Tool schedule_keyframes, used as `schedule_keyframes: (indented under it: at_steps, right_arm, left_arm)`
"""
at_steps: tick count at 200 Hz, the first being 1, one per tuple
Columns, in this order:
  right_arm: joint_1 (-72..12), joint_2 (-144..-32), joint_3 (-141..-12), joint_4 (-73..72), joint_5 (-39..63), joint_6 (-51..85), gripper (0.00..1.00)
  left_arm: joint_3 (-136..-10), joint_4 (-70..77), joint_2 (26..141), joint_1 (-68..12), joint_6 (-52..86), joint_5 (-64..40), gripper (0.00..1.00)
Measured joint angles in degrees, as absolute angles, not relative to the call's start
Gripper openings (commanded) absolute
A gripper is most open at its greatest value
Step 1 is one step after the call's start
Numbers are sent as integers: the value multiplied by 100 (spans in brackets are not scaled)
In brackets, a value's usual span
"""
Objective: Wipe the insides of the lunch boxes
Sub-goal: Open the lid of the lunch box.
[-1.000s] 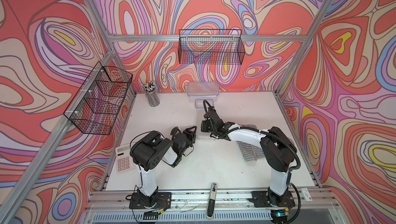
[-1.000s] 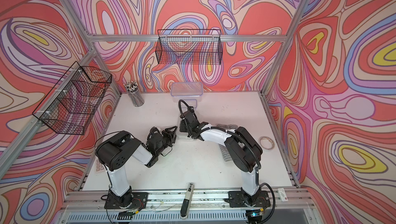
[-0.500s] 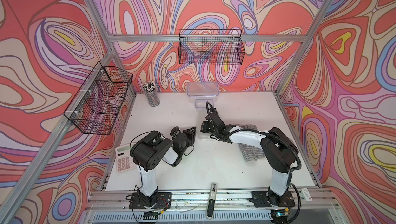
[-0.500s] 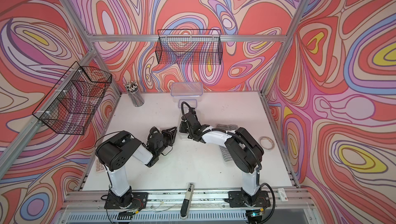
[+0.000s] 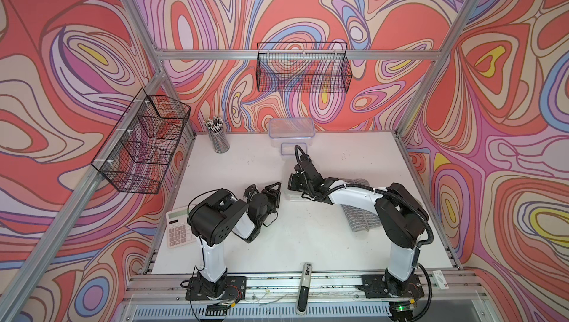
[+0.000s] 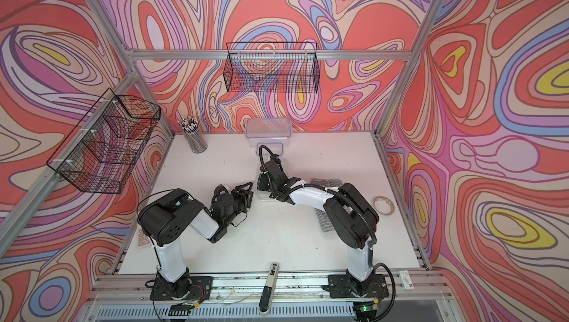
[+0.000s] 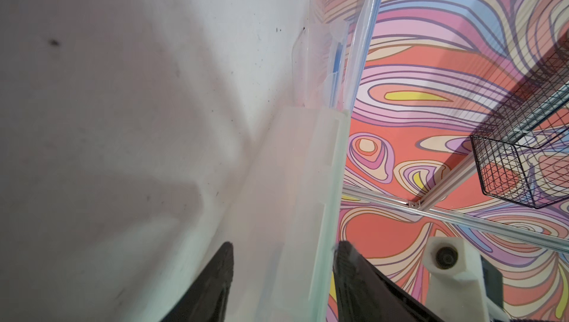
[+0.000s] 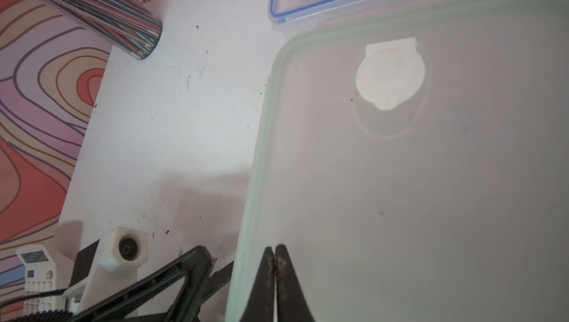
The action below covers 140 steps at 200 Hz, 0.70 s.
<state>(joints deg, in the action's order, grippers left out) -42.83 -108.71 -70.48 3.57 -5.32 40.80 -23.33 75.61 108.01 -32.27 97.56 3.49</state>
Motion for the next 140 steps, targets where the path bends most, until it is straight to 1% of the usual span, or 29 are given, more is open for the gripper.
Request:
schedule_keyframes:
  at_steps: [50, 72, 86, 113, 140]
  right_arm:
    - [-4283, -10836, -7164, 714, -484, 3983, 0]
    - [-4283, -10809, -7137, 738, -462, 3986, 0]
    - [-4283, -10798, -7122, 729, -456, 3990, 0]
    - [-4283, -10770, -7076, 707, -447, 3994, 0]
    - [-4283, -10748, -7052, 709, -445, 3994, 0]
  left_arm:
    - [-2567, 7568, 10895, -3221, 9682, 137, 61]
    - [-2641, 7568, 10895, -3221, 9574, 38, 59]
    - [-2685, 7568, 10895, -3221, 9557, -27, 55]
    - [-2801, 7557, 10936, -3192, 9515, -102, 44]
    - [-2803, 7498, 10962, -3188, 9487, -117, 35]
